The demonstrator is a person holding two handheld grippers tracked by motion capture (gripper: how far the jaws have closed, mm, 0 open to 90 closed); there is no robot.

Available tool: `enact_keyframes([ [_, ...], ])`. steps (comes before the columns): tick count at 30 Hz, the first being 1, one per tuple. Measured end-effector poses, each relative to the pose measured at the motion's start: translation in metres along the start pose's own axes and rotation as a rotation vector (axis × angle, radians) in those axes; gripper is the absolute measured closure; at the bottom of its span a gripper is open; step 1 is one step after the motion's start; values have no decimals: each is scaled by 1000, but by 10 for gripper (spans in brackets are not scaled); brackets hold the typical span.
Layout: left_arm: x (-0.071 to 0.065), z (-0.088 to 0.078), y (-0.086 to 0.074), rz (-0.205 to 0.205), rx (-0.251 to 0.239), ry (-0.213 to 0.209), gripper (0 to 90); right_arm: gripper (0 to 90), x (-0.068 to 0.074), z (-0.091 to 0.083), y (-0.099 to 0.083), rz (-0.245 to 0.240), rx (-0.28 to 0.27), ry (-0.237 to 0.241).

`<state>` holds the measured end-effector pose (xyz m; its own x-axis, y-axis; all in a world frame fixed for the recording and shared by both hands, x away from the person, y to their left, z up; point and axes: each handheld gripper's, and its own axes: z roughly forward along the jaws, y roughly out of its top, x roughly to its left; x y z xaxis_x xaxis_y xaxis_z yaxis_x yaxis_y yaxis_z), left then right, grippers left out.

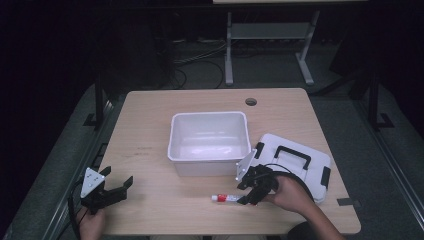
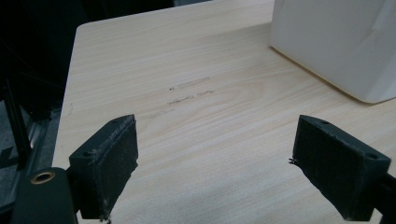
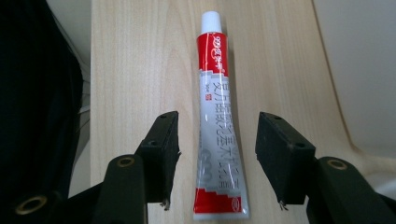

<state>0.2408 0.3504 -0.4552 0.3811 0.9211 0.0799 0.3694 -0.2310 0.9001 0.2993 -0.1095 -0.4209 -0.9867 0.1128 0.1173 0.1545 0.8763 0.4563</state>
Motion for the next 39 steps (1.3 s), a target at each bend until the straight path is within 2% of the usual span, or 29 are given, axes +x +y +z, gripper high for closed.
enact_keyframes([
  [17, 0, 0, 0, 0, -1, -2, 134, 512, 0, 24, 9, -30, 22, -4],
  [24, 0, 0, 0, -1, 1, -2, 134, 576, 1, 31, 11, -47, 45, -16],
  [33, 1, 0, 0, -1, 1, -2, 134, 692, 4, 34, 13, -79, 48, -33],
  [39, 1, 0, 0, 0, 1, 0, 134, 709, 6, 34, 14, -91, 59, -45],
])
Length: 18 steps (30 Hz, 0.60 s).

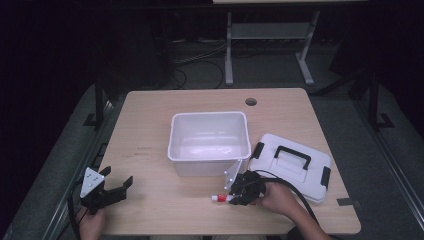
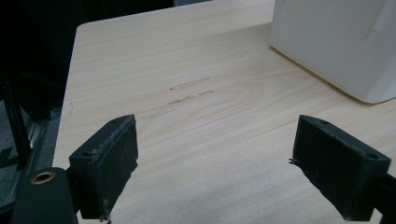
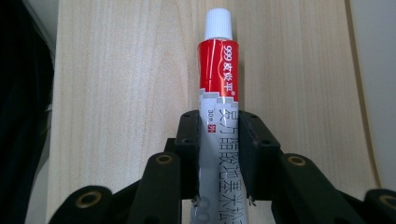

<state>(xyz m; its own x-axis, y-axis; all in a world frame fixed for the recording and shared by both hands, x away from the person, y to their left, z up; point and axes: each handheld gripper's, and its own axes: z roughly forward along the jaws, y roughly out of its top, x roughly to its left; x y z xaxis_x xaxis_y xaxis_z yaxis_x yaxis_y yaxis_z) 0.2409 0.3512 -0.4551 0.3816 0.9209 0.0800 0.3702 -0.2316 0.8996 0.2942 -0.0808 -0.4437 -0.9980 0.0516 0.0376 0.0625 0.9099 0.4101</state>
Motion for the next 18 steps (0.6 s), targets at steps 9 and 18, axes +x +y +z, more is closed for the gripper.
enact_keyframes([
  [9, 0, 0, 0, 0, -3, 2, 134, 711, 2, -9, 3, 0, -15, 26],
  [18, 0, 0, 0, 1, -2, 4, 134, 712, 5, -28, 4, 8, -63, 38],
])
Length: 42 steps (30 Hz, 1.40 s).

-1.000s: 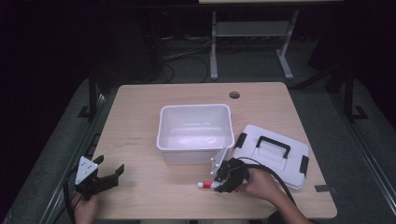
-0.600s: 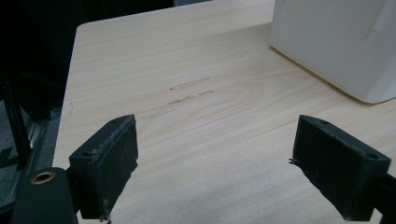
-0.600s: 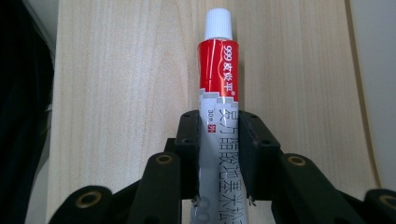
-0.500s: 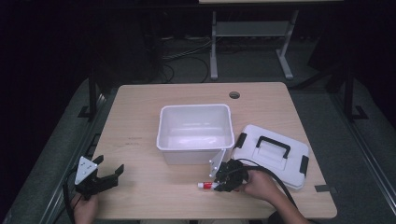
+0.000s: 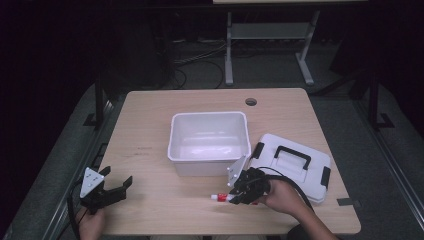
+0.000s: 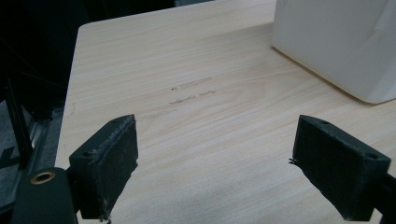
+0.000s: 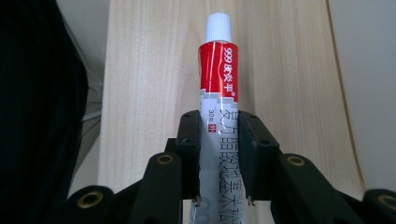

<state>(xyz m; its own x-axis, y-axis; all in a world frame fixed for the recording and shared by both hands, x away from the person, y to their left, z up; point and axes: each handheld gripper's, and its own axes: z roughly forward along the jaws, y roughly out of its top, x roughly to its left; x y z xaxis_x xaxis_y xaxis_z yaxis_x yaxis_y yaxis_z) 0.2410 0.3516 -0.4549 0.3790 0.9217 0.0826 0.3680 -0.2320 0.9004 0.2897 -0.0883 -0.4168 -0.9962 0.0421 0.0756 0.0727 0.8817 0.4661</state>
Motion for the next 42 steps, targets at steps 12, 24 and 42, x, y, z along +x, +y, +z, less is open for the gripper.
enact_keyframes([
  [12, 1, 0, 0, -3, 1, 3, 134, 712, 5, -31, 26, -55, -16, -23],
  [24, 0, 0, 0, -5, -1, 2, 134, 712, 1, -67, 53, -81, -29, -43],
  [42, 2, 0, -1, -7, -2, 6, 134, 712, -20, -100, 83, -82, -38, -64],
])
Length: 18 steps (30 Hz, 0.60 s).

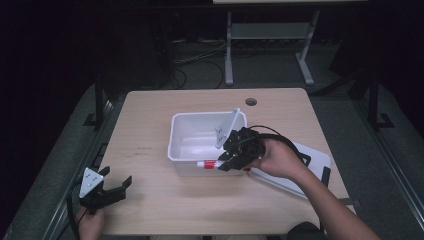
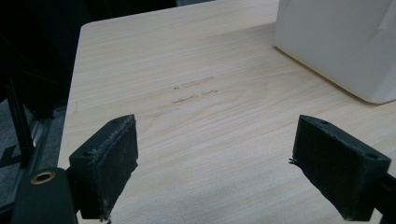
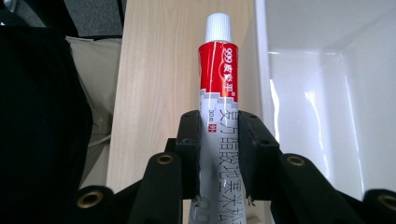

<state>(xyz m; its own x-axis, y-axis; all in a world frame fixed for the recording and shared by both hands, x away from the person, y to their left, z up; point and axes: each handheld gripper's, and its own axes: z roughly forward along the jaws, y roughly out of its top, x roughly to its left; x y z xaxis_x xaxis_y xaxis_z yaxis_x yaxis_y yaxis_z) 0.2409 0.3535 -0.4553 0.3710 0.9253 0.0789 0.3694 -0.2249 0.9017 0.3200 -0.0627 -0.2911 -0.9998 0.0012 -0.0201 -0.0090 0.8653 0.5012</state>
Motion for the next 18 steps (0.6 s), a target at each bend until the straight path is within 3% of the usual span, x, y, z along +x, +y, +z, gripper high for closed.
enact_keyframes([
  [18, 1, 0, 0, 2, 0, 1, 134, 712, -35, -2, 12, 15, 13, -17],
])
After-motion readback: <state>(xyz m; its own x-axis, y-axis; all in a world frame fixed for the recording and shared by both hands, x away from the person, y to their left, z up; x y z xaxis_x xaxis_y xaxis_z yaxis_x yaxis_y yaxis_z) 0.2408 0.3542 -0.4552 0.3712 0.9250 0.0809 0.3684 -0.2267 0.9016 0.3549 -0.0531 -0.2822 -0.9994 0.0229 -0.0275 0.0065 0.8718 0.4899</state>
